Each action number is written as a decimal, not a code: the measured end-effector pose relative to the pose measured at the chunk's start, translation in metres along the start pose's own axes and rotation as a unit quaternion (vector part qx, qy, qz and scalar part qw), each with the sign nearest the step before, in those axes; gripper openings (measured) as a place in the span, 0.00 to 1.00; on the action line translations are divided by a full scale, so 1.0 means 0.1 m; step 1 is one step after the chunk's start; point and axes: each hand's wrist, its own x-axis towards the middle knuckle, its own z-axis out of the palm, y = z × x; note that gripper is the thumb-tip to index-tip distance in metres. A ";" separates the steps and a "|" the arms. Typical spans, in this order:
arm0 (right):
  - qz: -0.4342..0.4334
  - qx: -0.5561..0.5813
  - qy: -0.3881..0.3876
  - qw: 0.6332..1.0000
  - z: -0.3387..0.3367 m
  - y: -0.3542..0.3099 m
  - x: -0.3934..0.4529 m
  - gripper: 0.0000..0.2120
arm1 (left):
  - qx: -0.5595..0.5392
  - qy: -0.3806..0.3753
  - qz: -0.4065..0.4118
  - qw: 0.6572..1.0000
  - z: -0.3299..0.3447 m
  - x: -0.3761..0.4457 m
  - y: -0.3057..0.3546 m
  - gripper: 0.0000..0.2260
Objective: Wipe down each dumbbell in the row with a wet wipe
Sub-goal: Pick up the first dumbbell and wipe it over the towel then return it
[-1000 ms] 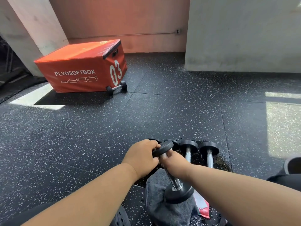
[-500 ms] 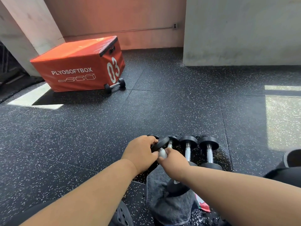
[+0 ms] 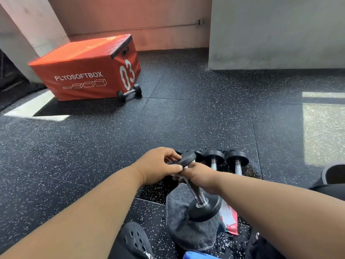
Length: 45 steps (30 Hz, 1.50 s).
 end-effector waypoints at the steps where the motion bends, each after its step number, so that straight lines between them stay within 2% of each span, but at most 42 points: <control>1: -0.001 -0.006 0.006 1.000 0.02 0.00 -0.01 0.23 | -0.034 -0.003 -0.015 0.999 0.00 0.02 -0.02 0.12; 2: -0.005 -0.014 0.013 1.000 0.05 0.01 -0.02 0.22 | -0.066 -0.012 -0.035 0.997 0.01 0.05 -0.04 0.15; 4: -0.012 -0.053 0.029 0.998 0.08 0.02 -0.03 0.15 | -0.135 -0.055 -0.070 0.987 0.07 0.08 -0.08 0.28; 6: -0.016 -0.119 0.030 0.992 0.08 -0.04 -0.07 0.06 | -0.131 -0.092 -0.085 0.983 0.15 0.08 -0.09 0.43; 7: -0.020 -0.166 0.037 0.985 0.08 -0.06 -0.09 0.04 | -0.122 -0.096 -0.089 0.984 0.20 0.10 -0.10 0.48; 8: -0.032 -0.220 0.050 0.974 0.08 -0.06 -0.10 0.02 | -0.124 -0.097 -0.097 0.983 0.23 0.11 -0.09 0.50; 11: -0.049 -0.352 0.108 0.929 0.11 -0.02 -0.14 0.12 | -0.115 -0.090 -0.125 0.981 0.31 0.16 -0.12 0.51; 15: -0.044 -0.428 0.145 0.891 0.14 0.04 -0.23 0.12 | -0.130 -0.081 -0.152 0.976 0.31 0.16 -0.09 0.37; 16: -0.042 -0.438 0.147 0.886 0.12 0.04 -0.25 0.14 | -0.126 -0.078 -0.151 0.977 0.31 0.15 -0.09 0.41; 18: -0.037 -0.461 0.152 0.874 0.12 0.05 -0.25 0.16 | -0.097 -0.071 -0.161 0.980 0.33 0.16 -0.11 0.56; 19: -0.036 -0.468 0.154 0.869 0.14 0.07 -0.23 0.16 | -0.087 -0.065 -0.168 0.980 0.35 0.16 -0.13 0.59; 21: -0.045 -0.462 0.160 0.871 0.17 0.09 -0.17 0.16 | -0.078 -0.055 -0.181 0.979 0.38 0.18 -0.18 0.63; 23: -0.056 -0.428 0.161 0.888 0.19 0.06 -0.12 0.13 | -0.078 -0.052 -0.175 0.980 0.38 0.17 -0.17 0.64; 28: -0.088 -0.368 0.079 0.922 0.16 -0.13 -0.13 0.02 | -0.057 -0.059 -0.131 0.988 0.38 0.14 -0.14 0.54; 32: -0.037 -0.291 0.026 0.956 0.05 -0.12 -0.15 0.10 | -0.045 -0.078 -0.099 0.991 0.32 0.10 -0.15 0.56; 35: 0.010 -0.211 0.002 0.977 -0.05 -0.02 -0.16 0.08 | -0.038 -0.089 -0.069 0.993 0.26 0.05 -0.12 0.53; 38: 0.023 -0.199 -0.025 0.979 -0.11 0.06 -0.16 0.03 | -0.021 -0.091 -0.069 0.993 0.25 0.03 -0.11 0.55; 43: 0.040 -0.194 -0.022 0.980 -0.17 0.05 -0.19 0.13 | -0.011 -0.091 -0.071 0.993 0.27 0.03 -0.08 0.56; 45: 0.033 -0.210 -0.018 0.977 -0.14 0.04 -0.20 0.06 | -0.007 -0.088 -0.070 0.994 0.28 0.03 -0.09 0.54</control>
